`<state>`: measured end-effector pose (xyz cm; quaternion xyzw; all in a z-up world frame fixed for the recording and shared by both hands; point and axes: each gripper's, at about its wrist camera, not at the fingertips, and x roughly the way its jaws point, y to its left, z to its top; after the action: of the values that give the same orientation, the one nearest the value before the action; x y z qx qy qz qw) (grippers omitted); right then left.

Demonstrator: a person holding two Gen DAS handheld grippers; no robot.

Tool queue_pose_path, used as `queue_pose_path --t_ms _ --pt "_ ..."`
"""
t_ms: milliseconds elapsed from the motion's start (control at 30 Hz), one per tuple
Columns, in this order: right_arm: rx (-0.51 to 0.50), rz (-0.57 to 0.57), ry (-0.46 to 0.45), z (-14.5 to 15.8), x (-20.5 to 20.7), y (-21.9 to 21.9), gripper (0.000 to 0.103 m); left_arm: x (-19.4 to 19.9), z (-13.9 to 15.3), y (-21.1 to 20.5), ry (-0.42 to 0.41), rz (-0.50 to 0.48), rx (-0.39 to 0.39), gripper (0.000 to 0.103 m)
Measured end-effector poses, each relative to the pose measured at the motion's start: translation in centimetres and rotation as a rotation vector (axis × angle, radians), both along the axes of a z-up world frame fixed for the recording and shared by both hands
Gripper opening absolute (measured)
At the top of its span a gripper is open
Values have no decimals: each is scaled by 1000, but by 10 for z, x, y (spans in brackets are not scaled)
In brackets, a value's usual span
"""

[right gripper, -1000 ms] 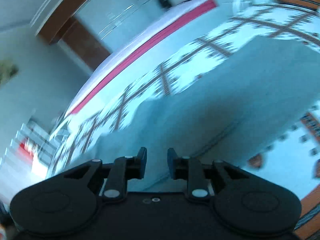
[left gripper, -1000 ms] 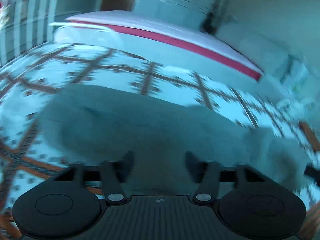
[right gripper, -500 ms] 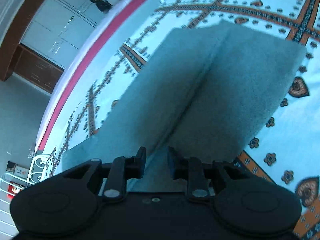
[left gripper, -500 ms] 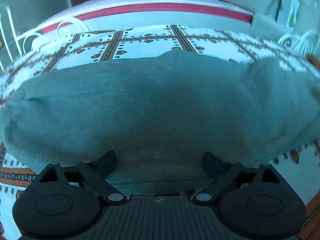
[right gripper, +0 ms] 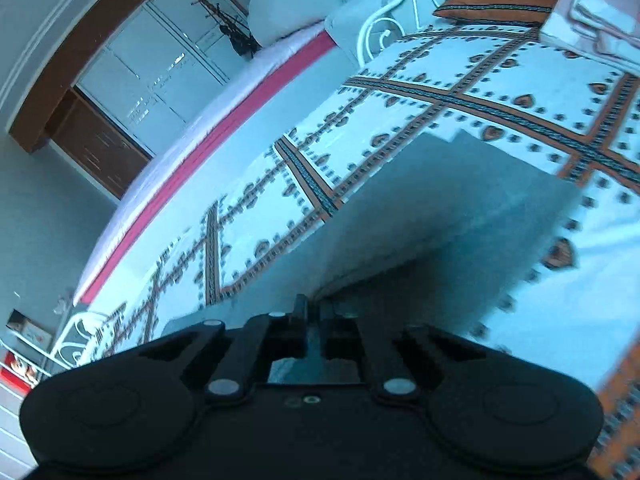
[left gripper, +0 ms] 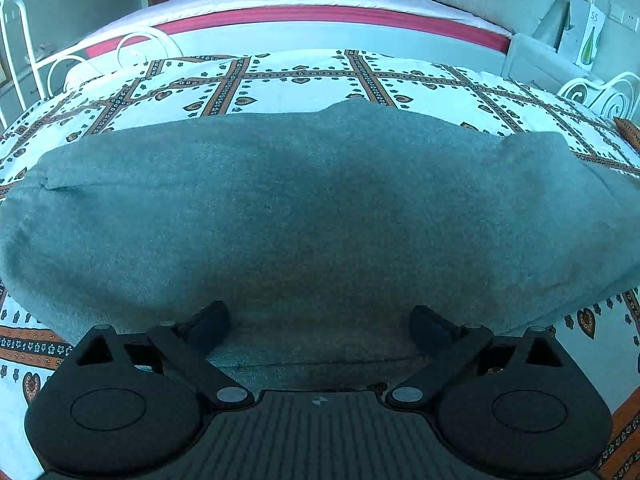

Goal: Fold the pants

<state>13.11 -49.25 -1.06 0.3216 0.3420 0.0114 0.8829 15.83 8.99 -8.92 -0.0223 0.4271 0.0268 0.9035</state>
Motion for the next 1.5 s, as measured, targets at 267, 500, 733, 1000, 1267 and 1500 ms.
queue_pose_path --t_ms 267,500,733,1000,1267,1500 --pt "70 -50 101 -38 1 -29 18 0 0 0 -2 1 -4 97" --pt "191 -255 71 -44 -1 -95 20 1 0 -1 -3 3 -1 99" --pt "178 -261 93 -59 22 -106 0 2 -1 -3 -3 2 2 100" --pt "46 -247 -65 -21 14 -97 0 3 -1 -3 -5 -5 -1 101" --pt "79 -250 -9 -39 19 -102 0 2 -1 -3 -7 -11 -1 101" --pt "105 -320 53 -51 12 -117 2 2 -1 -4 -8 -12 1 101"
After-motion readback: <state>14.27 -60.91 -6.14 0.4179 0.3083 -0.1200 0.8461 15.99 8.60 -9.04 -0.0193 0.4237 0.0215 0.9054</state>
